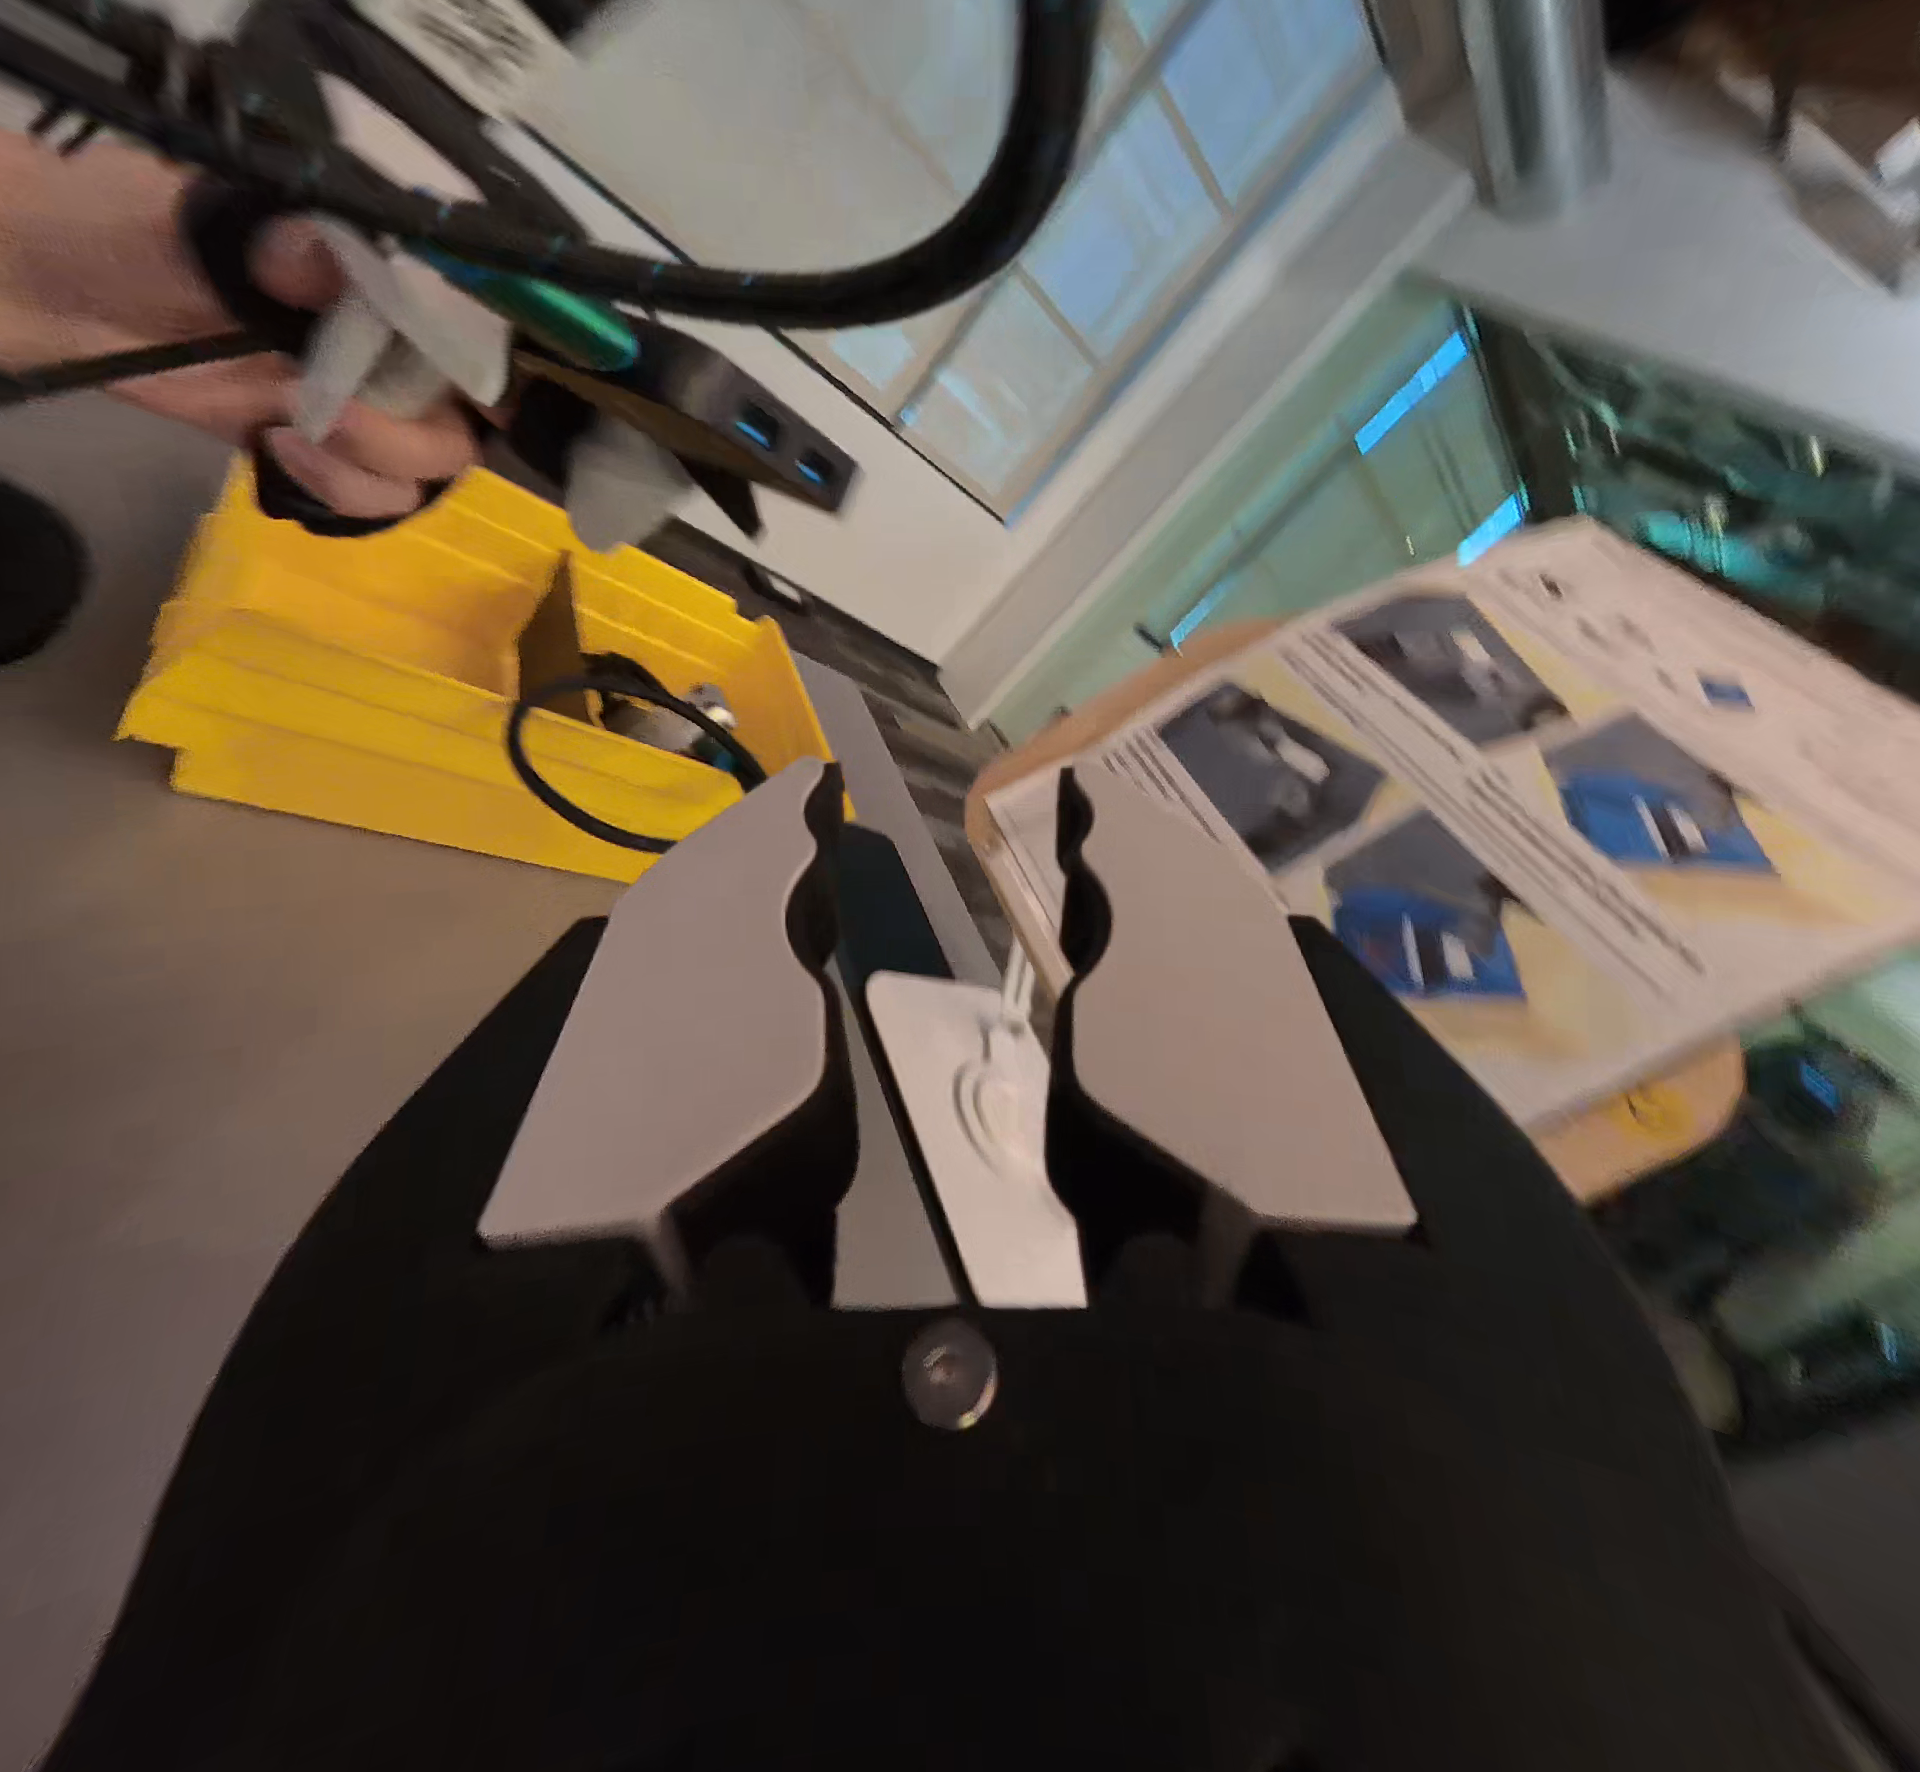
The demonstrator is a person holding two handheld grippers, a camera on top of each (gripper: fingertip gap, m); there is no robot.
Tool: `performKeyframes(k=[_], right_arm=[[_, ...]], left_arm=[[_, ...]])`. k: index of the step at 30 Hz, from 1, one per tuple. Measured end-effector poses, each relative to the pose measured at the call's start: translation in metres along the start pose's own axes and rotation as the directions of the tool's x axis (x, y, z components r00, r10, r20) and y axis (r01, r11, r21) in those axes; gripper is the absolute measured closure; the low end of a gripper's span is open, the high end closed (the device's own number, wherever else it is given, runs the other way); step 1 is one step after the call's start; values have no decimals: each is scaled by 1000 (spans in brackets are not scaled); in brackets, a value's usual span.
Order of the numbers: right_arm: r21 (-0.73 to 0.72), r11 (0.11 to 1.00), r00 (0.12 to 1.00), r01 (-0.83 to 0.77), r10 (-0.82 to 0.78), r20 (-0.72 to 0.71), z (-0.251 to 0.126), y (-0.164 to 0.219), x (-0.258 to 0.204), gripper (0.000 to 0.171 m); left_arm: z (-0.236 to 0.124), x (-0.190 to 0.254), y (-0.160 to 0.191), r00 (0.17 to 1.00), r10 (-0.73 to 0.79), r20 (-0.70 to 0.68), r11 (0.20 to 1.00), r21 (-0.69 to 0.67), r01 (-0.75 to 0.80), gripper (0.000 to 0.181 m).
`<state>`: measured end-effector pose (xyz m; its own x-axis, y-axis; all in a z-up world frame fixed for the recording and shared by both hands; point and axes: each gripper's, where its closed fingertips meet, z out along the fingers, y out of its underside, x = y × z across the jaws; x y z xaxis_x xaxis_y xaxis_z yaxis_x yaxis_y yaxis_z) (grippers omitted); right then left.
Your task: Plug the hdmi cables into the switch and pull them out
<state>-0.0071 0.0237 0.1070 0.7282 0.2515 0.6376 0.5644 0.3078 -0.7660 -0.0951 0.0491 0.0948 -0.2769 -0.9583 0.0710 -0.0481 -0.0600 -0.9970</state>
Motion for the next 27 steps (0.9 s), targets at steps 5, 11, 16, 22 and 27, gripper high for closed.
performKeyframes(k=[5,11,16,22,27], right_arm=[[15,964,915,-266,258,-312,-50,-16,74,140],[119,968,924,-219,245,-293,-55,-100,41,155],[-212,947,965,-239,209,-157,10,-42,-17,136],[-320,915,967,-246,209,-147,38,8,-36,137],[-356,905,969,-235,191,-155,44,27,-40,147]], left_arm=[[-14,-50,-13,873,231,430,972,-69,-224,110],[2,-63,-21,710,406,575,909,-176,-378,110],[18,-59,-12,658,478,582,873,-233,-428,110],[20,-54,3,637,516,573,852,-272,-447,110],[22,-53,8,651,500,571,862,-254,-439,110]])
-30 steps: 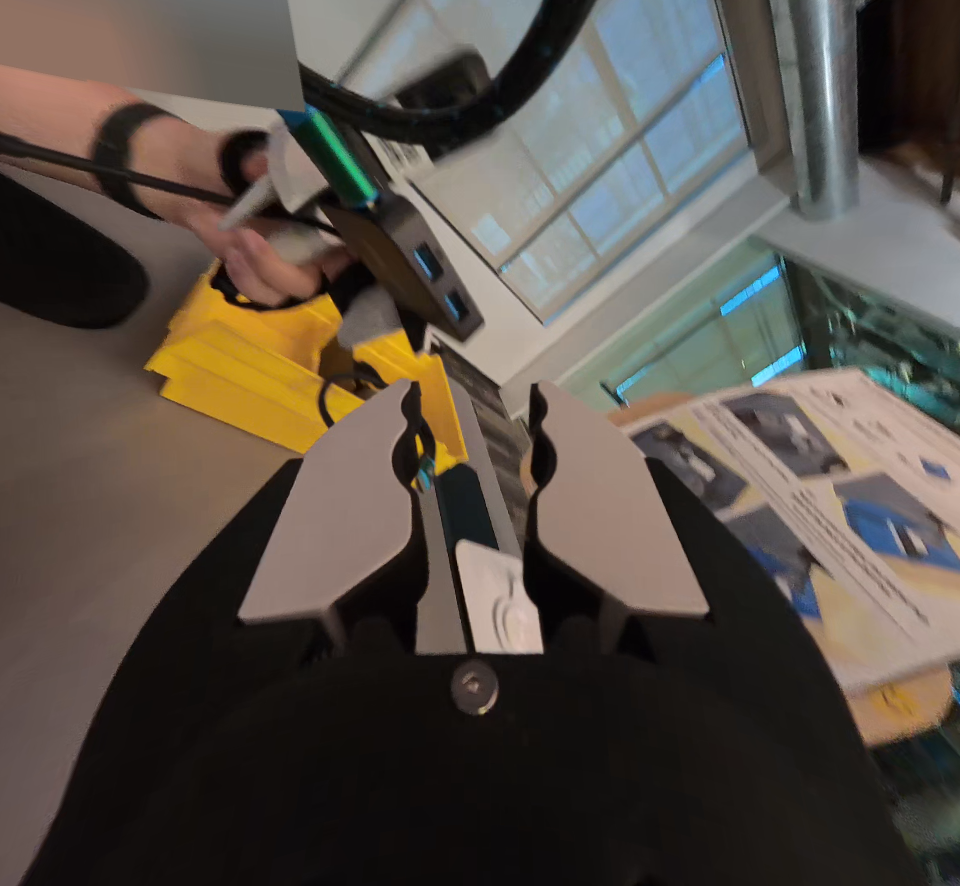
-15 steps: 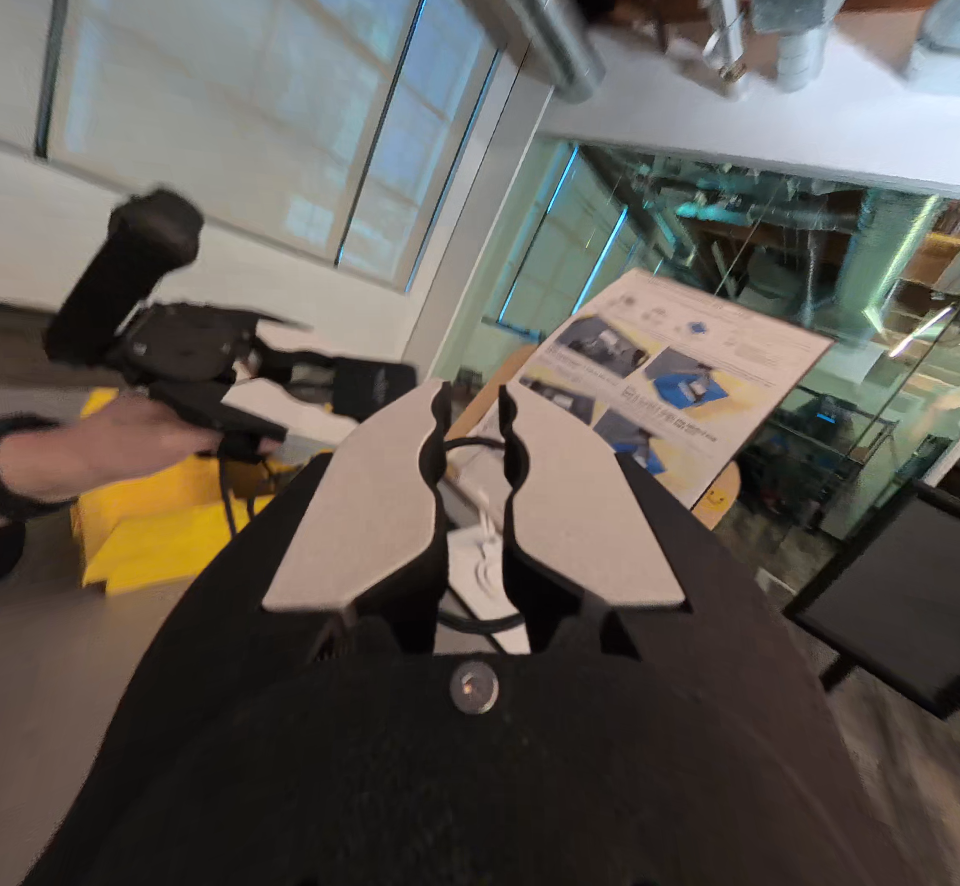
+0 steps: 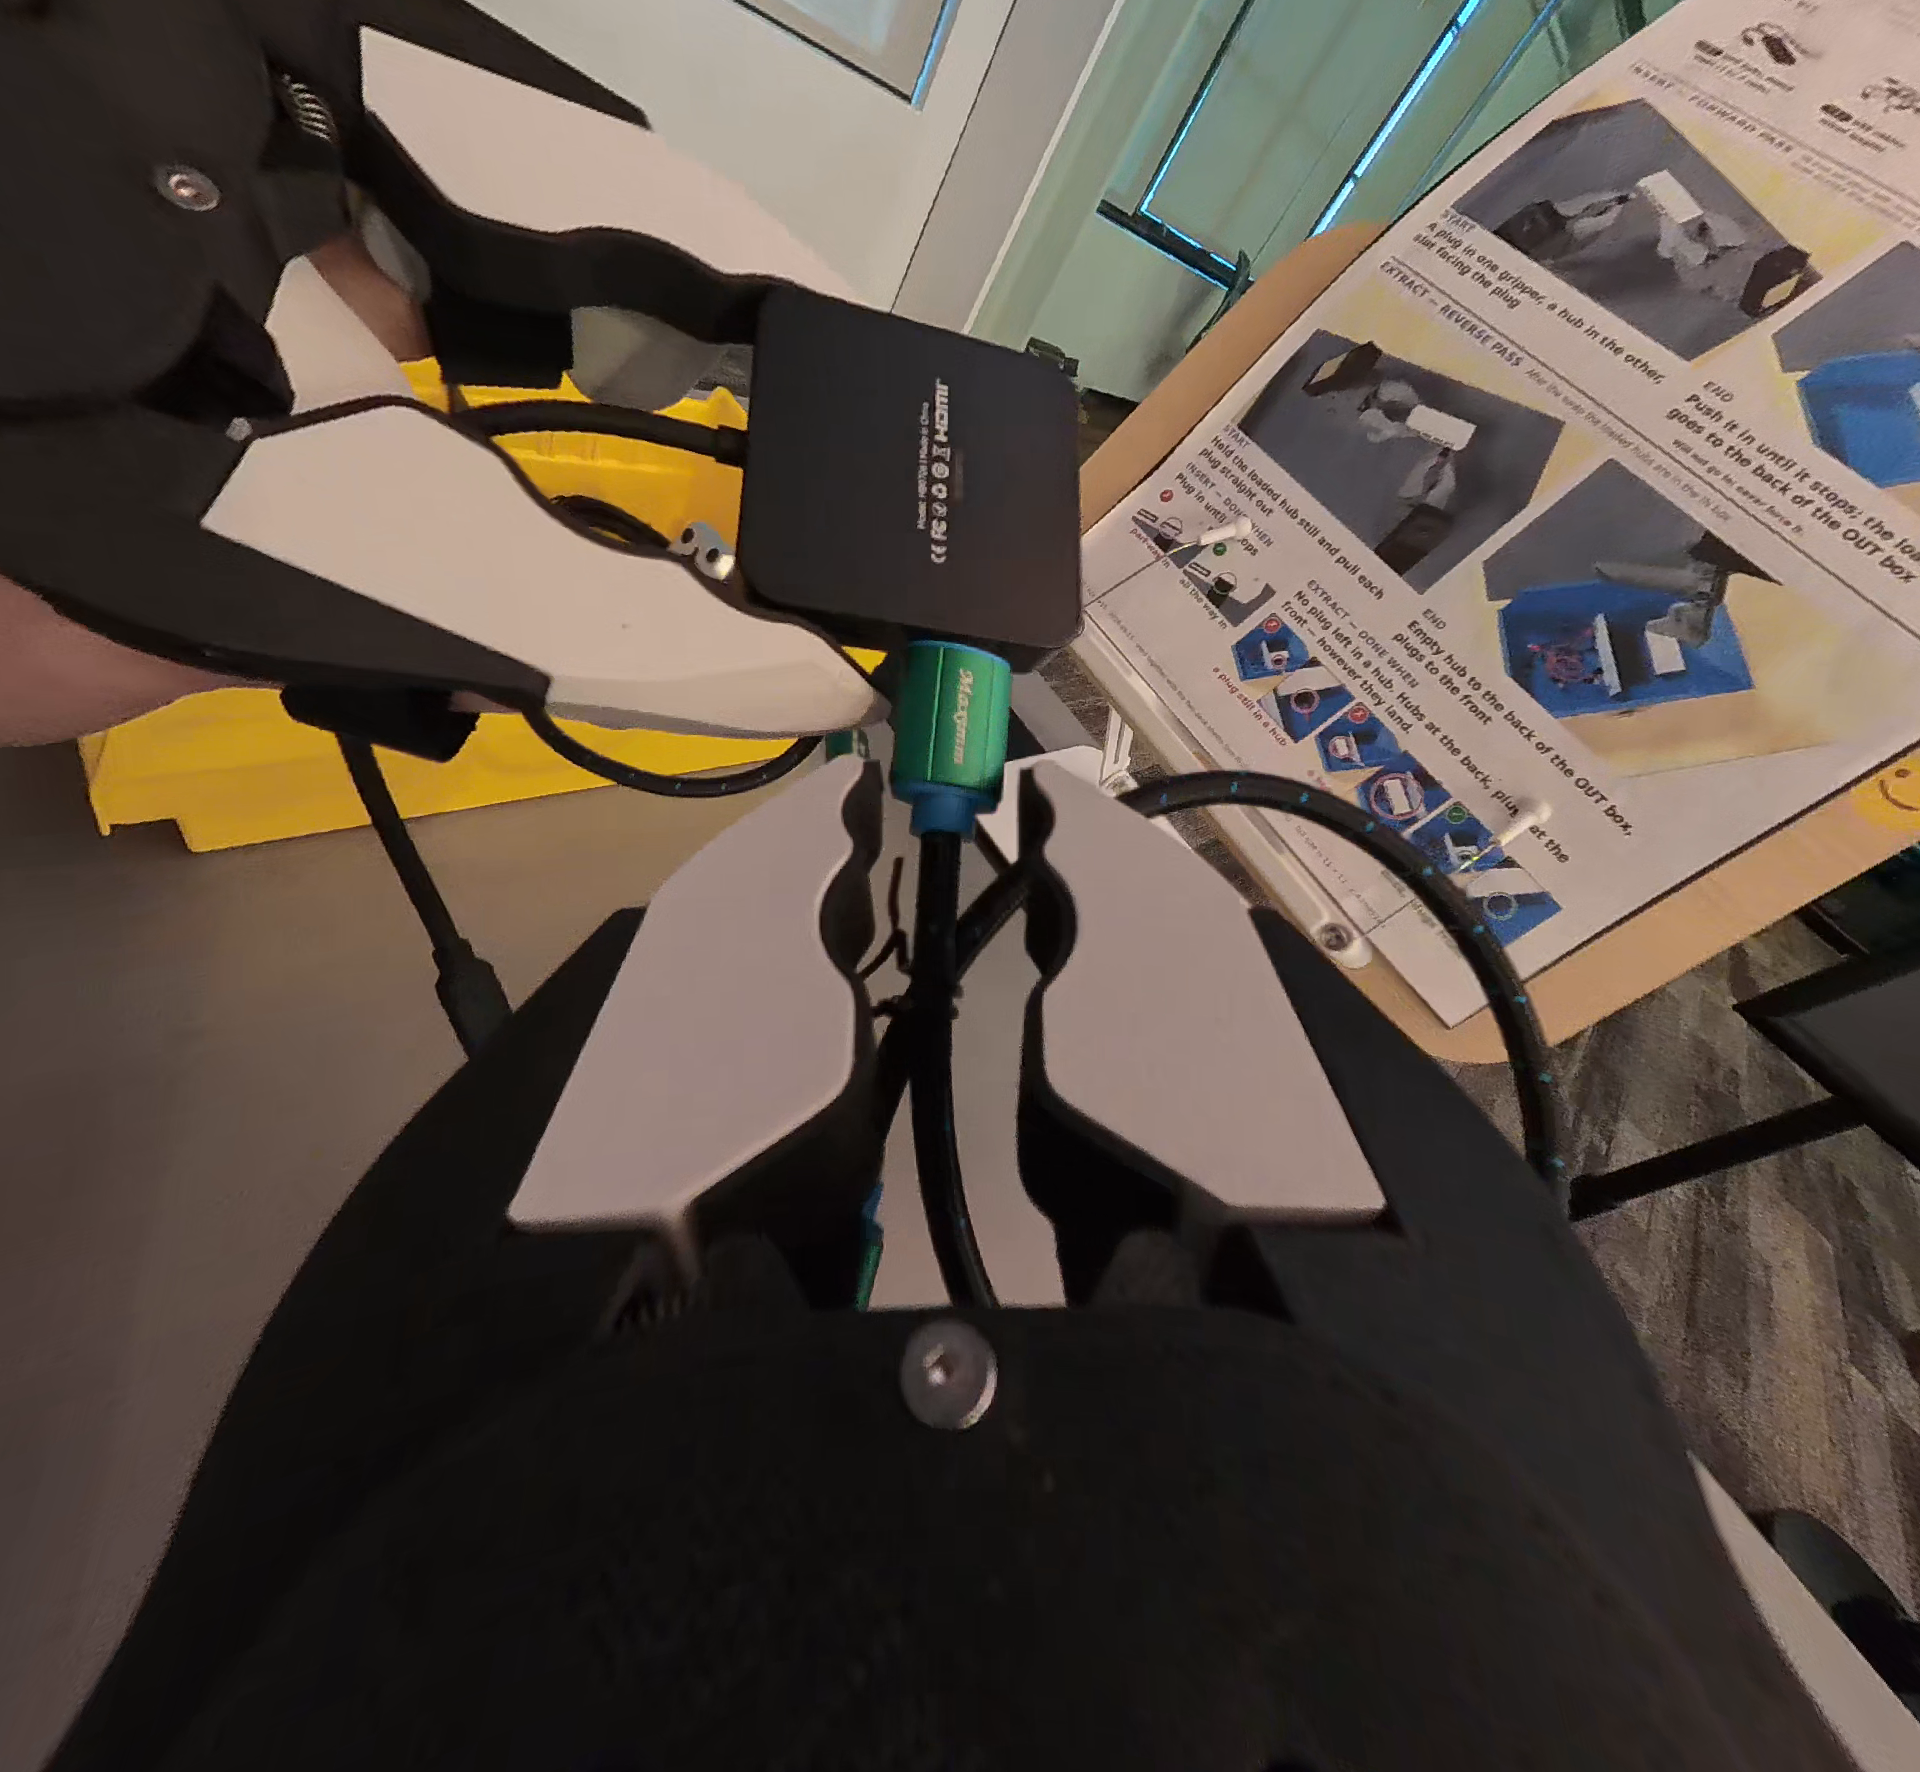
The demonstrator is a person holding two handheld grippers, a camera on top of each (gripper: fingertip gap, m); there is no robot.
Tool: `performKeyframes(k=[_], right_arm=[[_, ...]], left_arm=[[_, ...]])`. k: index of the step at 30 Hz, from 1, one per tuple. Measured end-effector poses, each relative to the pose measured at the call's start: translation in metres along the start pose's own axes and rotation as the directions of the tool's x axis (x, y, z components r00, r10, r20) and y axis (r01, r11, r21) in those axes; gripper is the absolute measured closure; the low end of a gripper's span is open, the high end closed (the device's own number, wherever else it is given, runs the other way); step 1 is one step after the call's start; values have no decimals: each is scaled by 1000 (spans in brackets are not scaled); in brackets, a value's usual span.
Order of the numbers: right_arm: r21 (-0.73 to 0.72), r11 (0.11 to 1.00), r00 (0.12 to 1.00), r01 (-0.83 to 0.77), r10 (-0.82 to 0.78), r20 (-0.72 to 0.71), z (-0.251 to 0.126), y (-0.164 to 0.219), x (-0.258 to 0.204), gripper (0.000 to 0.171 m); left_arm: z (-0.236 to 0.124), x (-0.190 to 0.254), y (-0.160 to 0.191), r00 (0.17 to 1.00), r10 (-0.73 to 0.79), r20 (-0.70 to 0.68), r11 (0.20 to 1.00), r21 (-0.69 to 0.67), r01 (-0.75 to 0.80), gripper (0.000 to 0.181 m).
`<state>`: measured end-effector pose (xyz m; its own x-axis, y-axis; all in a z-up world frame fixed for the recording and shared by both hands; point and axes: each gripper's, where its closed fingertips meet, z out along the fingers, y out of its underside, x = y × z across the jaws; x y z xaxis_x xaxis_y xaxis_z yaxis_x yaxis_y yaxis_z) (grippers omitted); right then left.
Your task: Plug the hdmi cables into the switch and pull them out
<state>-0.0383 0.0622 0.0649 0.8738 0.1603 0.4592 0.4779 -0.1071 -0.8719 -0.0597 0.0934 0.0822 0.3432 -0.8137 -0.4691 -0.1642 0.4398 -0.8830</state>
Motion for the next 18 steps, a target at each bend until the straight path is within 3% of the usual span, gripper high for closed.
performKeyframes(k=[7,18], right_arm=[[-35,997,995,-64,66,74,4,10,-4,152],[-77,996,999,40,-40,3,-1,5,-6,153]], left_arm=[[0,4,2,999,37,14,999,6,-37,110],[-4,4,-1,1000,26,18,999,40,-26,110]])
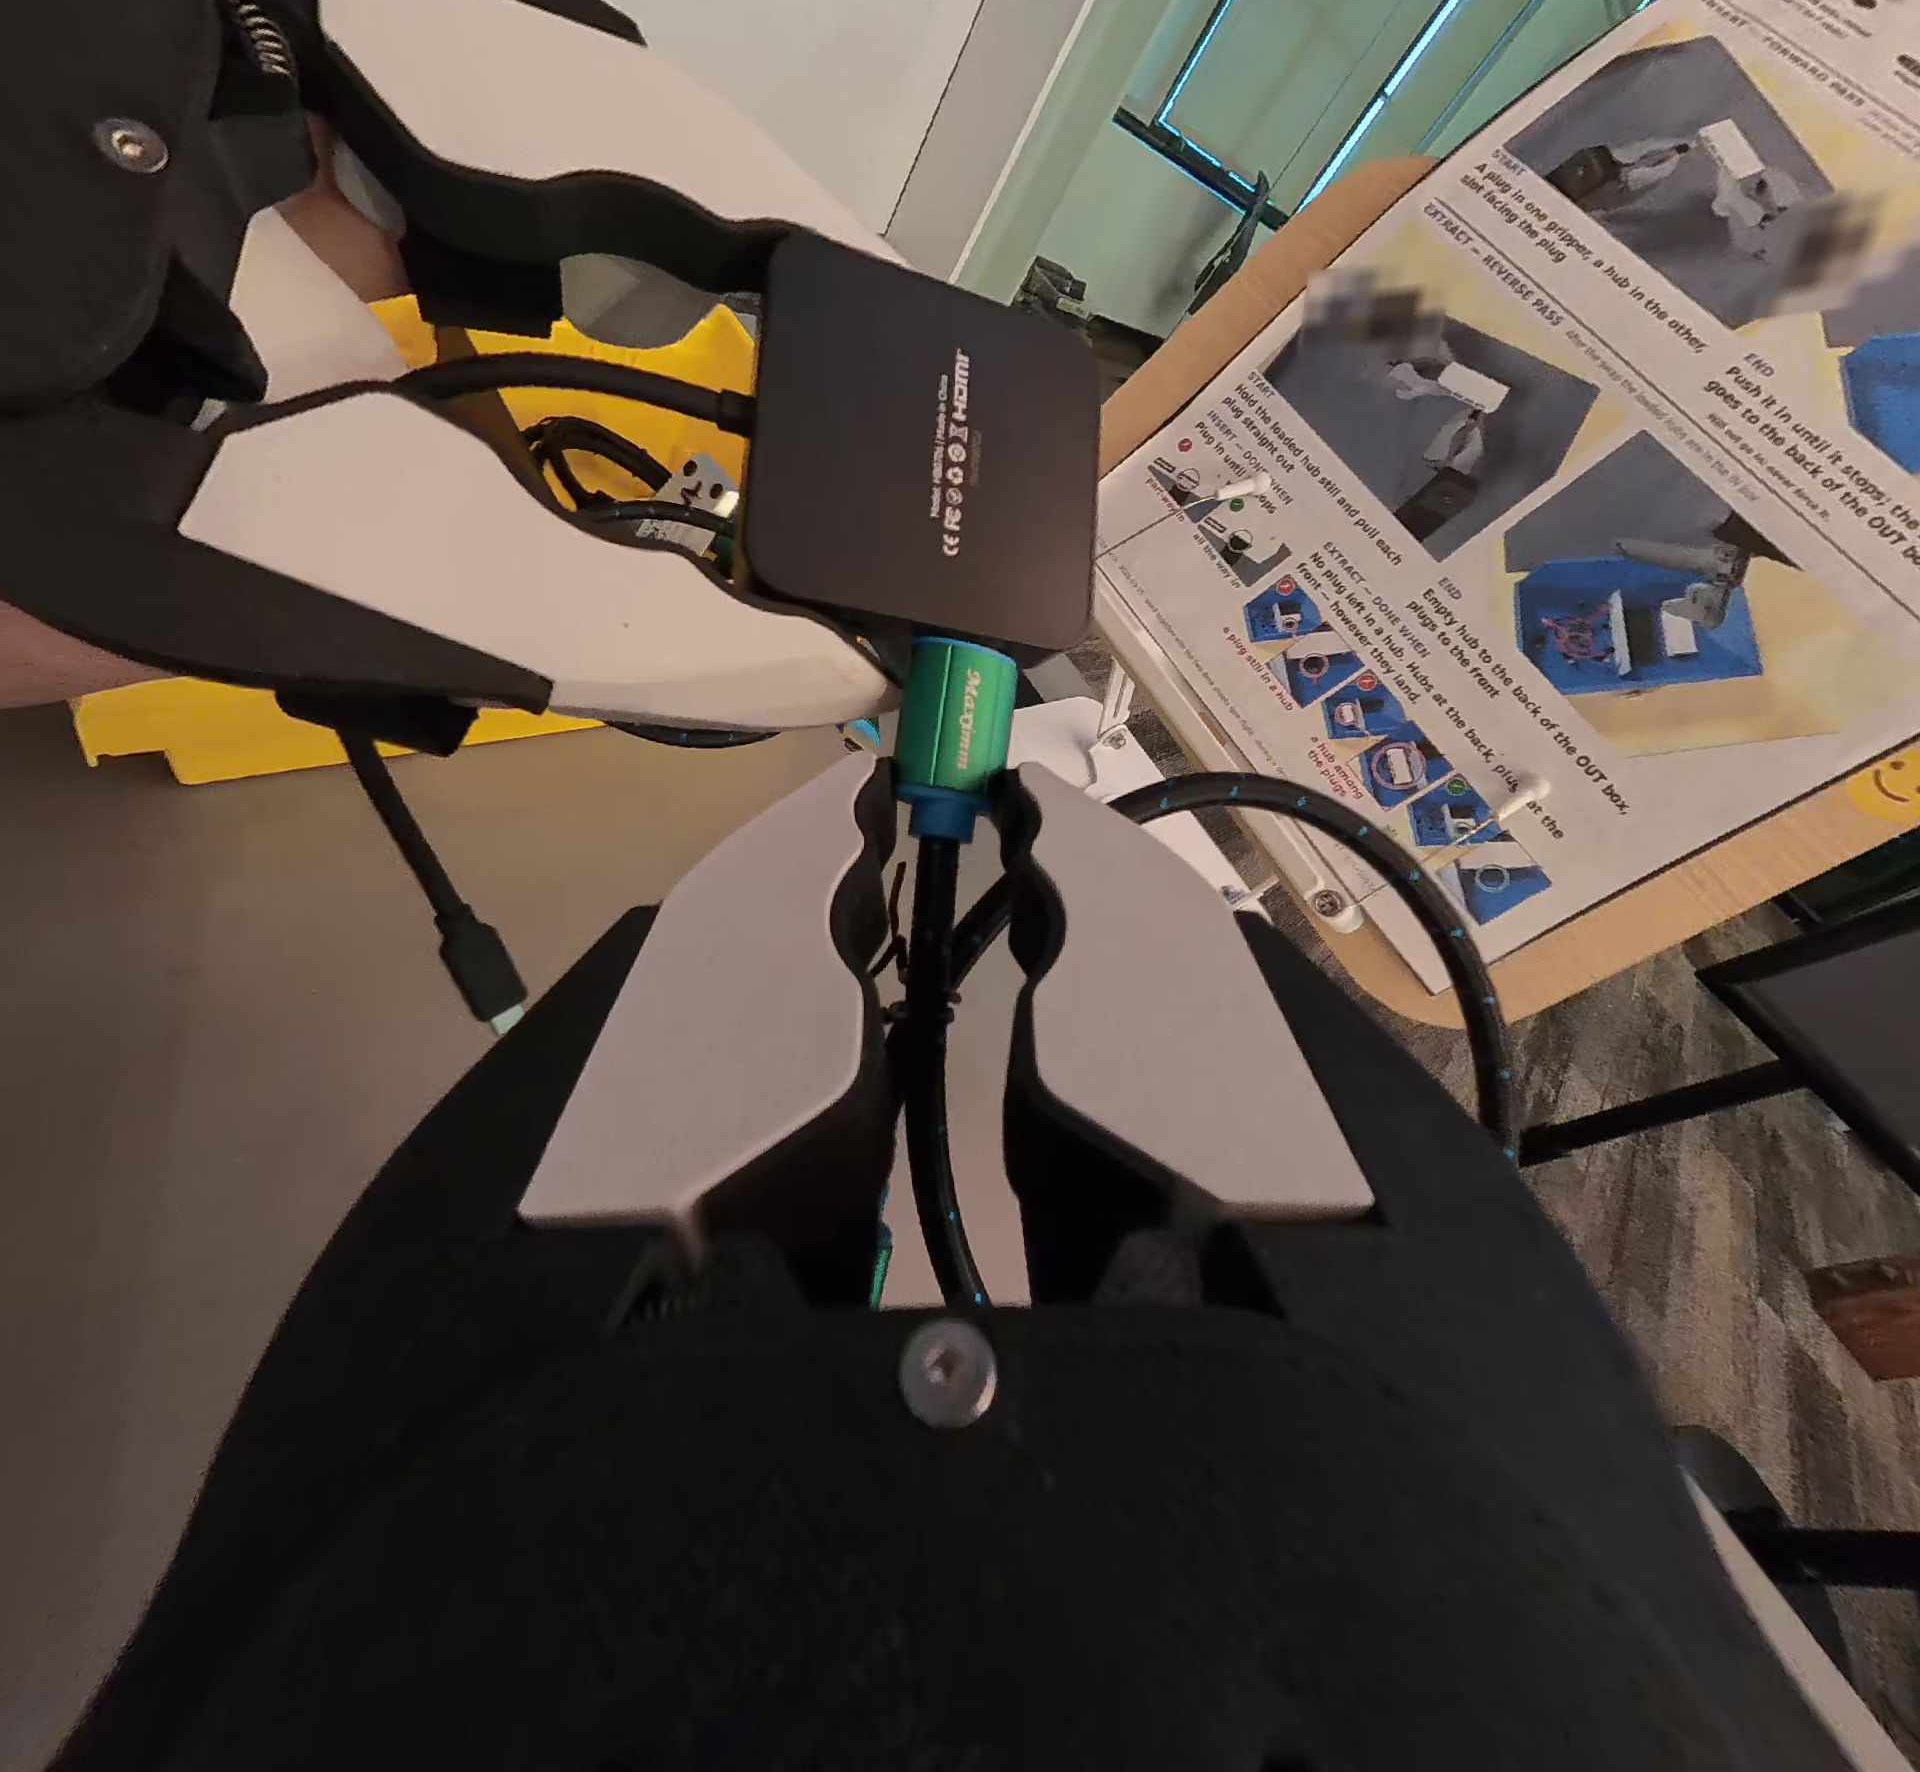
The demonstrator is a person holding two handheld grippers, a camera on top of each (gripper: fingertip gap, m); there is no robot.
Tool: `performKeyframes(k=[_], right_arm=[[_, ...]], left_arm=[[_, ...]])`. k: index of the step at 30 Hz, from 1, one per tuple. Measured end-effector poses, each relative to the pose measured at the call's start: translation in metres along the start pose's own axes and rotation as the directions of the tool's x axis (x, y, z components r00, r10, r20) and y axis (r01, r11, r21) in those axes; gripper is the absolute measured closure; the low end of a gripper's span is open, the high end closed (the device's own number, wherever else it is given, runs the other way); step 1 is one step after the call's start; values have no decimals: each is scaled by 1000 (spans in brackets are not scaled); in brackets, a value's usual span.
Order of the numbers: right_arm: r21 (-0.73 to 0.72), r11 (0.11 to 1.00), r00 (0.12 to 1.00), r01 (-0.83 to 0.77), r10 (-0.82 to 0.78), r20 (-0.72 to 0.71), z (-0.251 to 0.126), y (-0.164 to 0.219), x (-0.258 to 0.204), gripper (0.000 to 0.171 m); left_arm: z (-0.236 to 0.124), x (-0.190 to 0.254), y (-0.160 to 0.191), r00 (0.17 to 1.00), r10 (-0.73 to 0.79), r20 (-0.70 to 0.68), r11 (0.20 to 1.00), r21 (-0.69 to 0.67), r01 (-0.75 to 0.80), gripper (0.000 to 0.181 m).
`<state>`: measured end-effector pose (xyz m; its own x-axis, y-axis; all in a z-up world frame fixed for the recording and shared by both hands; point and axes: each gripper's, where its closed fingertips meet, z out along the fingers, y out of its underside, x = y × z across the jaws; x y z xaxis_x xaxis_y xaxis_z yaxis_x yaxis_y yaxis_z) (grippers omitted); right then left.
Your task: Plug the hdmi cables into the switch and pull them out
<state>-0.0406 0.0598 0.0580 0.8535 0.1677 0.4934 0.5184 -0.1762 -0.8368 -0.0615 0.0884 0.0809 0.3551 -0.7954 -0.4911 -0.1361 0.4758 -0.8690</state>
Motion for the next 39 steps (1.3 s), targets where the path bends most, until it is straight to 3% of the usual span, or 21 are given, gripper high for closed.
performKeyframes(k=[11,18,27,30,32,33,35,39], right_arm=[[42,999,999,-14,16,-48,-3,-10,1,152],[113,992,997,-47,54,-59,-11,-20,7,152],[140,989,998,-50,54,-22,-20,-27,9,152],[139,988,998,-62,58,32,-24,-28,2,153],[167,982,996,-84,81,27,-30,-34,4,153],[160,985,997,-72,70,20,-31,-35,4,153],[152,986,998,-66,65,10,-31,-35,6,153],[83,995,998,-54,52,30,-28,-25,6,153]], left_arm=[[-1,-5,-5,999,-47,-15,999,23,47,110],[-3,-8,-22,1000,-3,21,996,84,1,110],[-5,-8,-32,999,-26,-21,995,100,28,110],[-16,-71,-24,962,-51,267,995,96,27,110],[-25,-86,-27,955,-288,72,948,160,274,110],[-33,-90,-32,942,-337,10,926,187,329,110],[-42,-100,-30,951,-303,58,939,190,287,110],[-33,-75,-31,969,-243,-45,955,167,247,110]])
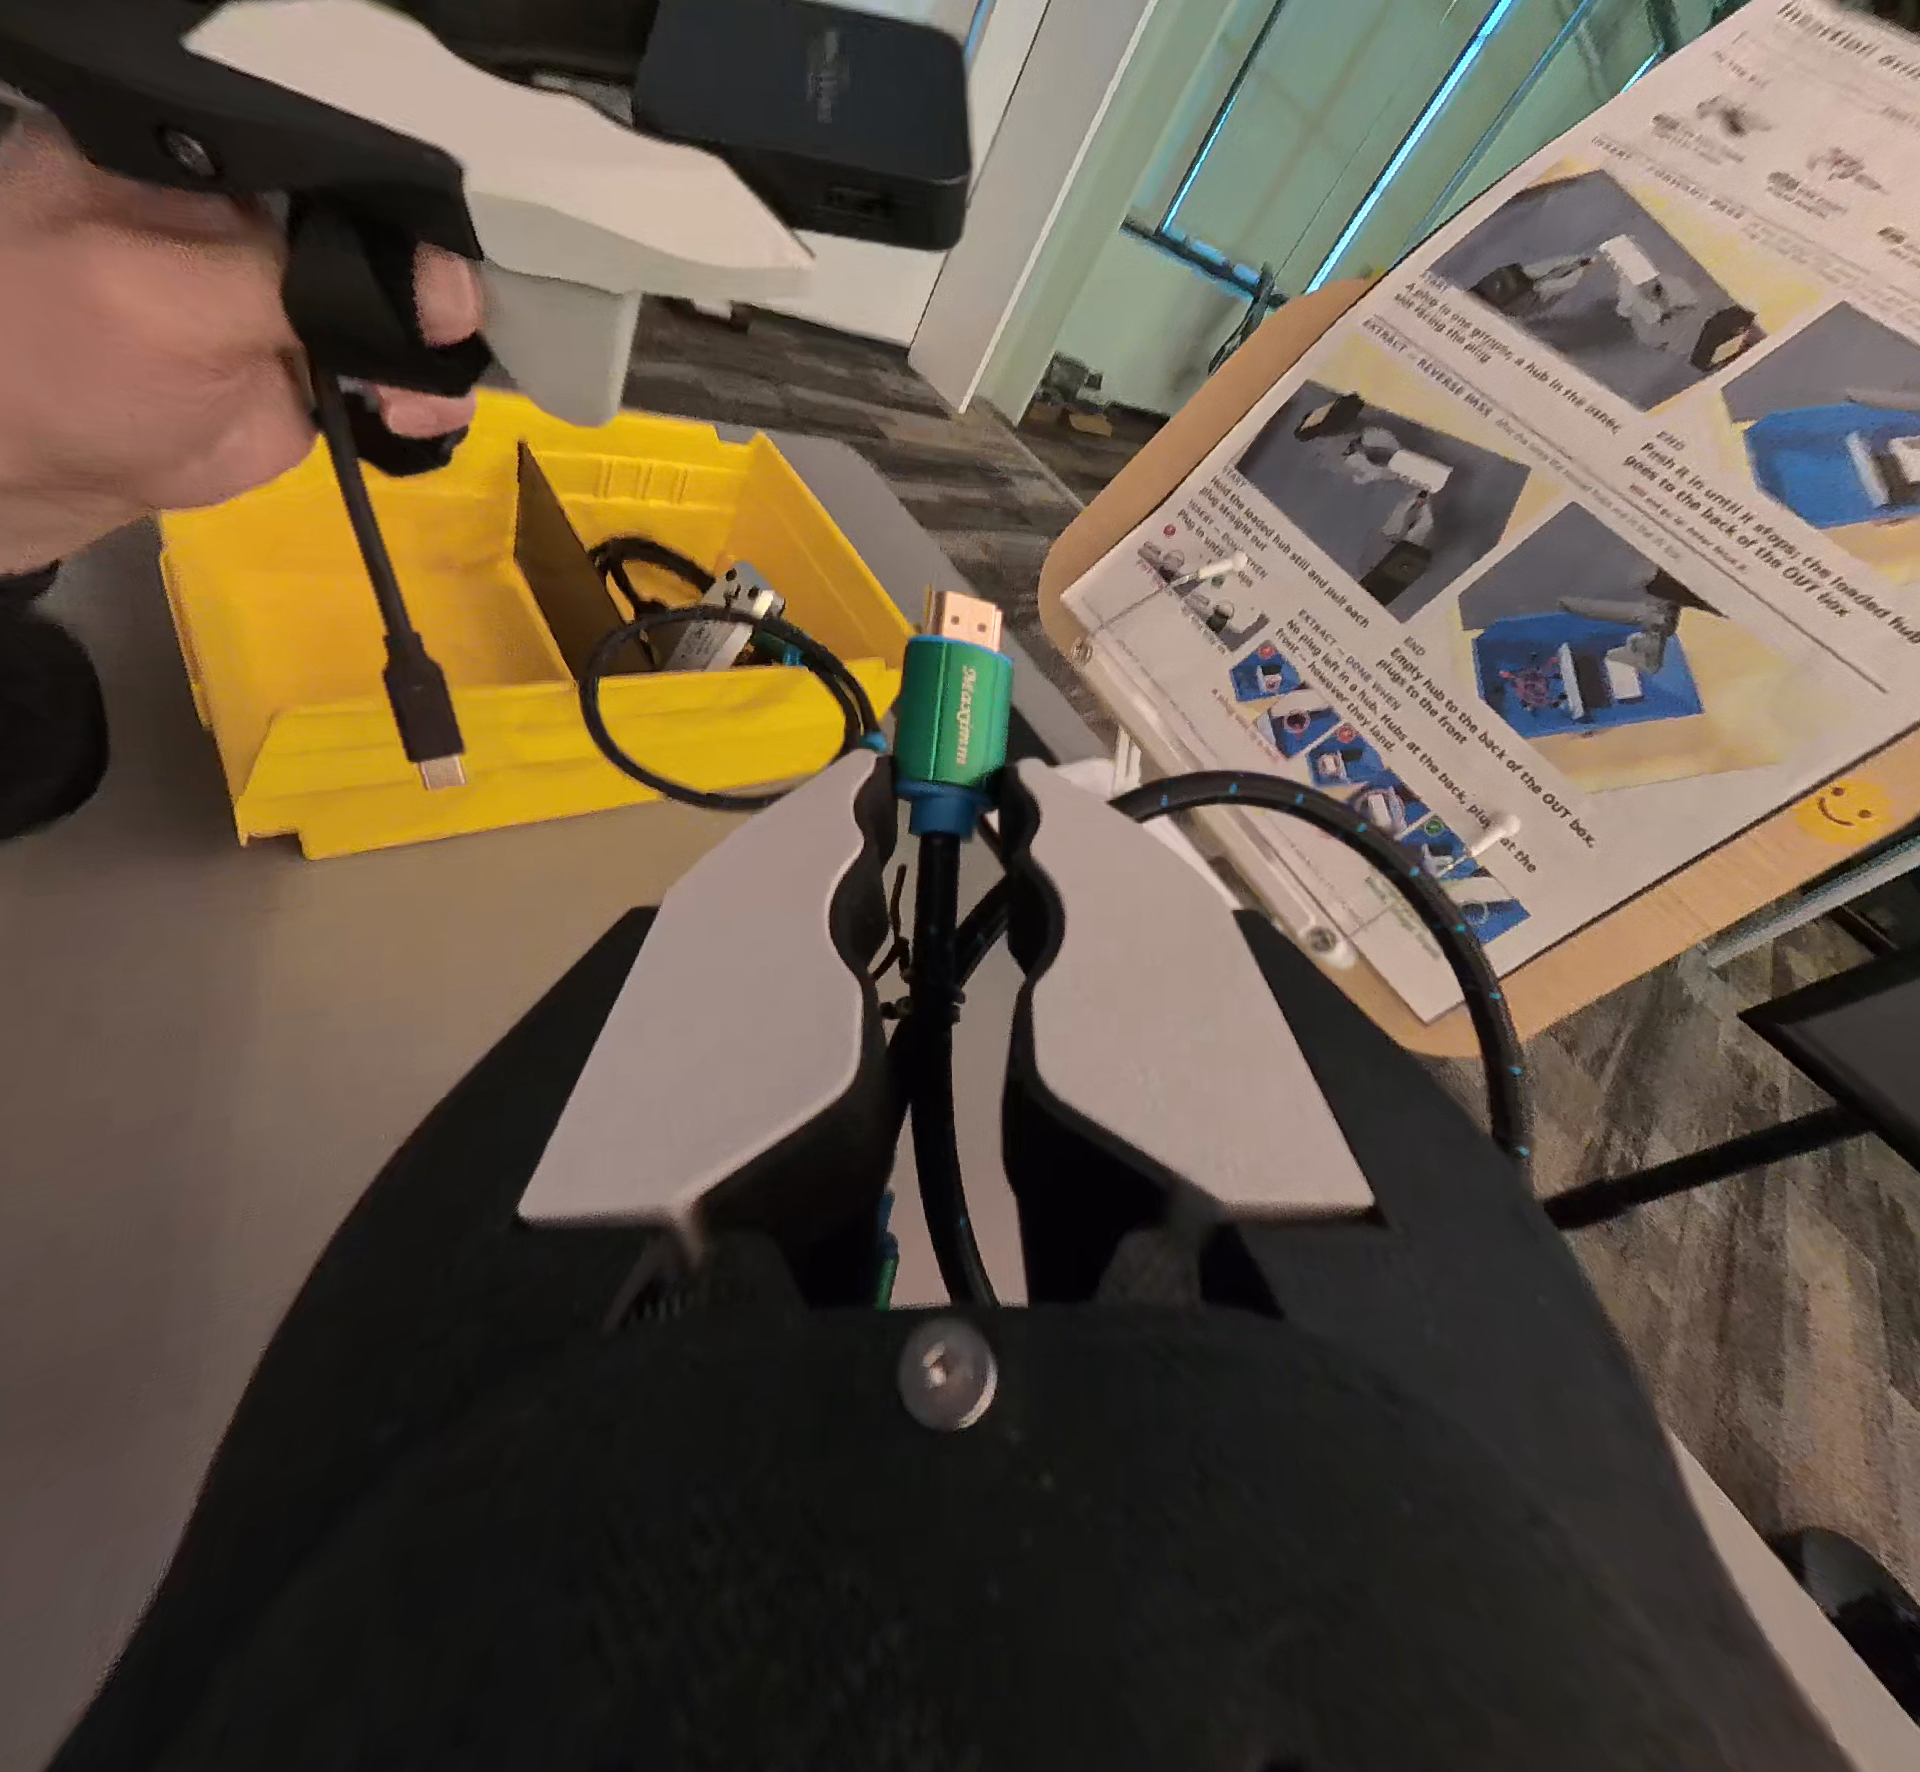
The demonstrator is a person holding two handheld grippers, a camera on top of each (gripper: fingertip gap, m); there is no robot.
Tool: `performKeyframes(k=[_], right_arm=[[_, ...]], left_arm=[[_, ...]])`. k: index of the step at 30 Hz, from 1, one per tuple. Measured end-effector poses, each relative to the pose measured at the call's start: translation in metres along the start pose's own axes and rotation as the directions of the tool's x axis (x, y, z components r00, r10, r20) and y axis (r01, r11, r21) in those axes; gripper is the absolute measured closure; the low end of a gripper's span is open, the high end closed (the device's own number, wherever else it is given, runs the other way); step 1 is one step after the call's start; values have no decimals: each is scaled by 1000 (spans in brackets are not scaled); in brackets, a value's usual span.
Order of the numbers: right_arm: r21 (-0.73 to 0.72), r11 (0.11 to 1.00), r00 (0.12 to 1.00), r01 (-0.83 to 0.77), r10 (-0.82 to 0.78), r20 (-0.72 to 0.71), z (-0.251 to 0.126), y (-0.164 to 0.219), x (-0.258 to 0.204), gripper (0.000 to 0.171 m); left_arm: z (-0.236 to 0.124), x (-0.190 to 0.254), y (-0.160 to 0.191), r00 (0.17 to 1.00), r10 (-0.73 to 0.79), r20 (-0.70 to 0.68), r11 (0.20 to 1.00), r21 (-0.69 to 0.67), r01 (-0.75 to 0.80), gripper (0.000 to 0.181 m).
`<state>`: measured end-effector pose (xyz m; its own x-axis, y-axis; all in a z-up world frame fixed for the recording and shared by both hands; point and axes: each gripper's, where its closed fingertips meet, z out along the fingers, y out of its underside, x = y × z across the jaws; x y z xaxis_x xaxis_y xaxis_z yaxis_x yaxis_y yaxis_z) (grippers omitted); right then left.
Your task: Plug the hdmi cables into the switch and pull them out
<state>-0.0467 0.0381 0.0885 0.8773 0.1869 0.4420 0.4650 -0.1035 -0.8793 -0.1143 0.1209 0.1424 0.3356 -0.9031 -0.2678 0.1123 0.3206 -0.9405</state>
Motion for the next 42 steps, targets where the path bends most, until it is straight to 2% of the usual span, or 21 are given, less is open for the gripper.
performKeyframes(k=[4,6,9,11,14,17,21,25,28,31,32,34,39,40,42], right_arm=[[-131,991,1000,15,-18,-23,-26,19,34,152],[-224,975,999,8,-15,-30,-58,40,63,153],[-407,906,992,-120,119,-27,-111,91,88,154],[-506,844,969,-178,239,58,-139,124,77,155],[-659,735,944,-160,309,115,-164,172,64,158],[-691,715,933,-108,313,177,-165,189,56,158],[-760,650,858,-5,393,331,-168,210,22,157],[-841,539,793,52,490,363,-170,239,1,155],[-899,431,780,83,534,328,-167,267,-2,153],[-932,359,734,51,619,279,-161,282,-7,154],[-937,346,701,38,659,272,-160,283,-11,153],[-921,389,673,30,673,306,-156,283,-13,153],[-893,448,687,-34,660,305,-154,279,-3,155],[-897,439,698,-40,655,289,-157,282,0,155],[-930,365,707,-35,667,235,-171,293,3,155]], left_arm=[[11,22,15,997,33,-69,997,-62,-37,110],[13,34,19,993,40,-114,996,-75,-49,110],[16,45,23,987,81,-139,991,-98,-95,110],[18,52,24,982,91,-164,989,-101,-109,110],[19,59,25,979,97,-178,988,-102,-116,110],[19,63,24,978,100,-184,988,-101,-120,110],[17,64,24,978,102,-182,988,-100,-122,110],[16,65,23,977,106,-183,987,-98,-125,110],[17,65,24,977,108,-182,987,-101,-127,110],[17,65,26,977,112,-182,985,-109,-133,110],[17,65,26,977,111,-181,985,-110,-132,110],[17,65,27,977,107,-184,985,-111,-129,110],[18,65,30,977,113,-182,983,-120,-136,110],[18,65,30,977,115,-182,983,-120,-138,110],[18,65,30,976,115,-184,983,-122,-139,110]])
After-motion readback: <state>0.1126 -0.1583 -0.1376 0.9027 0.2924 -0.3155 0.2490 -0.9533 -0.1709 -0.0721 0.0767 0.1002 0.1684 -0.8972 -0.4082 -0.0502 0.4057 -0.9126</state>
